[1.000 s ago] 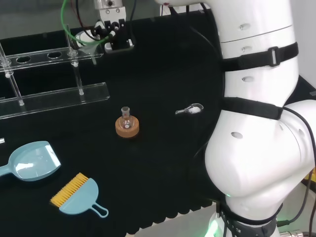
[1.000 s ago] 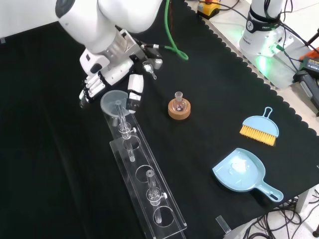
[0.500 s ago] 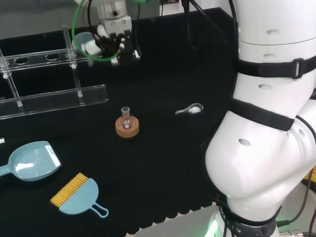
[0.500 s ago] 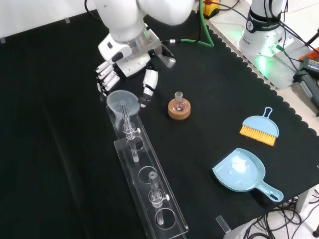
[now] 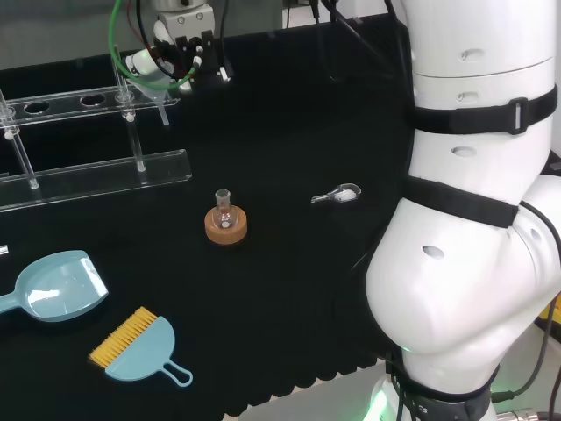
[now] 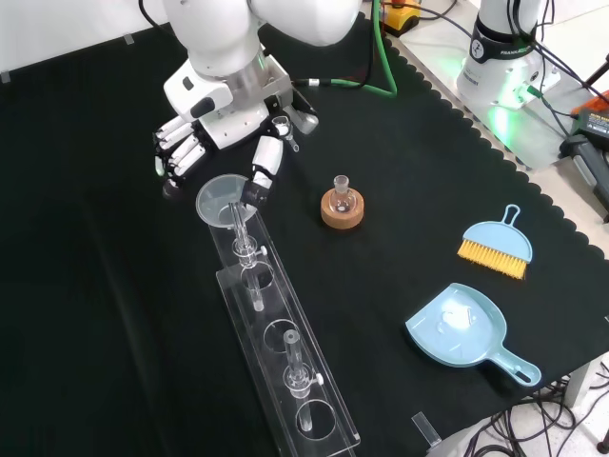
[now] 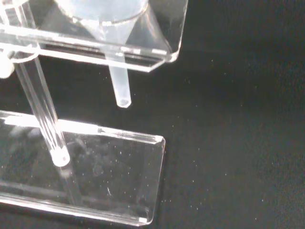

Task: Pick up the funnel from the transparent funnel stand.

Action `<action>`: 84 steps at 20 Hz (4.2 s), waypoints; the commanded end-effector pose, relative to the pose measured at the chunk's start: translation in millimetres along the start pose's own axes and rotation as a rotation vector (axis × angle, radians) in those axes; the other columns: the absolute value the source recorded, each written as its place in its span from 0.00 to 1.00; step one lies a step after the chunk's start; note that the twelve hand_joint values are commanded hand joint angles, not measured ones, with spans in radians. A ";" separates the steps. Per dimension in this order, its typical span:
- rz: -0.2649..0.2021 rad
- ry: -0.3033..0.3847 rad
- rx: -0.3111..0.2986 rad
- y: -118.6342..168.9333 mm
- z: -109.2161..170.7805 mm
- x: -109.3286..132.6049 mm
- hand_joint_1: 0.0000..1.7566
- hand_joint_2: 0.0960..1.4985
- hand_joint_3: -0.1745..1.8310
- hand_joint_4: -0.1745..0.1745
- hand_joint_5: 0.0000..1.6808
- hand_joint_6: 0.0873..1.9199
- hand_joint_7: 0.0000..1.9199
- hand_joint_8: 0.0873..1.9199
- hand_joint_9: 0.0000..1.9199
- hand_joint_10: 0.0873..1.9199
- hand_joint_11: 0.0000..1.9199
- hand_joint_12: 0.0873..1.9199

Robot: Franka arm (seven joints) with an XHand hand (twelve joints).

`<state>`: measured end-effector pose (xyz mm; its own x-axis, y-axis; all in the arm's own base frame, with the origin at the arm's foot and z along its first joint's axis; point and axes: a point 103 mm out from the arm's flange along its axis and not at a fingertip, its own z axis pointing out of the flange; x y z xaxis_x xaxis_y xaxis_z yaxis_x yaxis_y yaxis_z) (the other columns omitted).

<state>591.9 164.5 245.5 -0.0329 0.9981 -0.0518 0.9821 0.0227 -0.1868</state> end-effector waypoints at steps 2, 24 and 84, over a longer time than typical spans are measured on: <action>0.002 0.044 0.107 -0.6 0.8 -1.8 0.02 0.52 0.15 0.21 0.13 0.10 0.05 0.41 0.01 0.43 0.00 0.65; 0.029 0.032 0.242 -13.5 30.2 20.8 0.00 0.47 0.13 0.00 0.03 0.00 0.00 0.15 0.00 0.24 0.00 0.59; -0.289 0.062 -0.307 -200.6 -107.2 -108.6 0.36 0.70 0.30 0.86 0.59 1.00 0.44 0.49 0.32 0.36 0.17 0.72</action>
<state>459.5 78.2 407.3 -0.2123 0.9752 -0.0633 0.9673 0.2189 0.1281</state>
